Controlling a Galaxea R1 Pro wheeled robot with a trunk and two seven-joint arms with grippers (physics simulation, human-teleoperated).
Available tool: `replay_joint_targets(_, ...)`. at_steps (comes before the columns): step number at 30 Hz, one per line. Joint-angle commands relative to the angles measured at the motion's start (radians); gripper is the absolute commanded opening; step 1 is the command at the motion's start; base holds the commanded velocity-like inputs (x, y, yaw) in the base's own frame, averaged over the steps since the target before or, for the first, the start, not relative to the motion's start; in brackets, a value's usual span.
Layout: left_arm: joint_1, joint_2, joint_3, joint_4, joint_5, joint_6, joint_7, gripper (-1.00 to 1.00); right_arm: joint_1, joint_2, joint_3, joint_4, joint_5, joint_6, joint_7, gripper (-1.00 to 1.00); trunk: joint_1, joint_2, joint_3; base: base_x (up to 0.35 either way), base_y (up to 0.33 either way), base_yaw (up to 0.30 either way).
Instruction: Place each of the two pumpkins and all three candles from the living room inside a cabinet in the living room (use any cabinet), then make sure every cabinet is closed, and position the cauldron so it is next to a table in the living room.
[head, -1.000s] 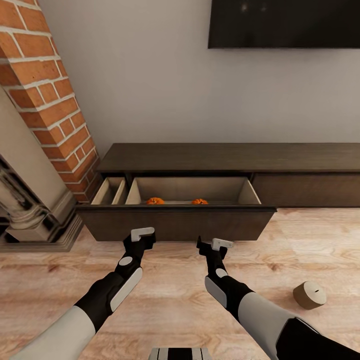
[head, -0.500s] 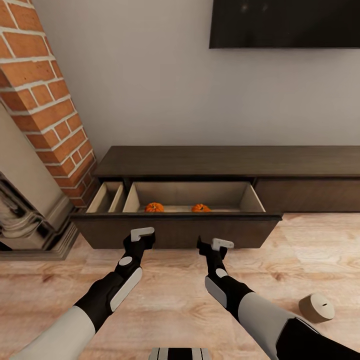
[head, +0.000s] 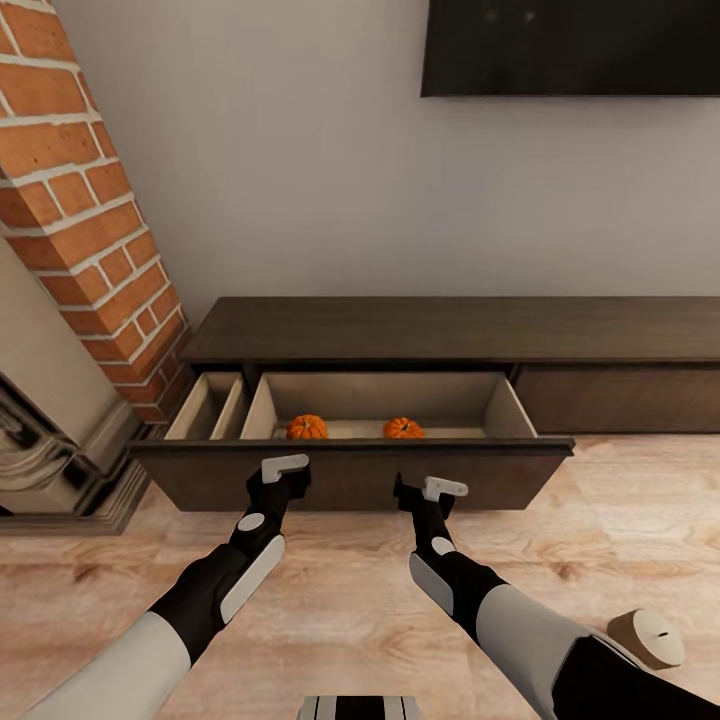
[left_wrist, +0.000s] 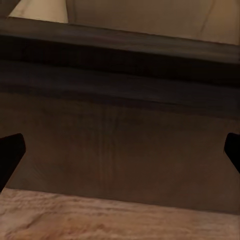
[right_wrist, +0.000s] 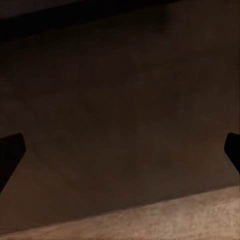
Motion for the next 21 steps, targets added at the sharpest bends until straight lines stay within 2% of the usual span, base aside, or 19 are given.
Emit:
replay_joint_targets(1,-0.001,0.001,-0.005,-0.002,0.004,0.004,0.009,1.0,-0.001,0.0,0.009,0.0,-0.007,-0.004,-0.006,1.0,0.0,0.0,-0.001,0.118,0.0,0.0)
replay_joint_targets(10,-0.001,0.001,-0.005,-0.002,0.004,0.004,0.008,1.0,-0.001,0.0,0.009,0.0,-0.007,-0.004,-0.006,1.0,0.0,0.0,-0.001,0.169,0.0,0.0)
replay_joint_targets(21,-0.001,0.001,-0.002,-0.002,0.006,0.004,0.008,1.0,-0.001,0.0,0.009,0.0,-0.007,-0.004,-0.006,1.0,0.0,0.0,-0.001,0.013,0.0,0.0)
